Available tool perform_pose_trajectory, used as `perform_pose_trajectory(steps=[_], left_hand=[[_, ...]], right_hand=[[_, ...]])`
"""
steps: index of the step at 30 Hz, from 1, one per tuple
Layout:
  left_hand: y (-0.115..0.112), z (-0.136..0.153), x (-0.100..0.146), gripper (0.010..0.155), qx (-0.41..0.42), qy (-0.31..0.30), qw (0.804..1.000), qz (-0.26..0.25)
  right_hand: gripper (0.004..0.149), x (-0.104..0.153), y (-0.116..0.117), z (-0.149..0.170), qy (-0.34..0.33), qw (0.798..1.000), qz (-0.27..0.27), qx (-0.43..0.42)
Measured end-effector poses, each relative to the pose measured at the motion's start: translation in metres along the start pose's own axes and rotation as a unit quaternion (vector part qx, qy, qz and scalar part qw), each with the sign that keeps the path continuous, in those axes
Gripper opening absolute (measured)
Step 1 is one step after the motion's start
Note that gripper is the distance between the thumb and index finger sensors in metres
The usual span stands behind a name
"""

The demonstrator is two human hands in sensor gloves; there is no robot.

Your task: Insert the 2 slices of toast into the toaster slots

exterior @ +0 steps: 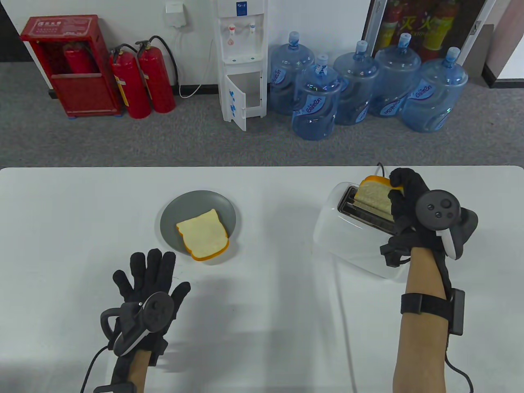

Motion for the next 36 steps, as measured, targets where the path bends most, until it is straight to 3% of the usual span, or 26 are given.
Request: perform_pose_trajectory(steps=[36], left_hand=[[-0.002, 0.002, -0.001, 0.074, 0.005, 0.004, 1.000, 0.011]], right_hand=[[0.045, 0.001, 0.021, -0.002, 0.003, 0.997, -0.064, 0.053]])
Point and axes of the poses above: the tracker on the back of each hand, its own z axis roughly to the little-finger side, its own x axis roughly from the fingertips to the wrist, y = z × x, the point moved 3 cm from there along -x, roughly from the wrist to the fingertips, and after that the axes turned 8 degrees about x, right-handed, at the moved point
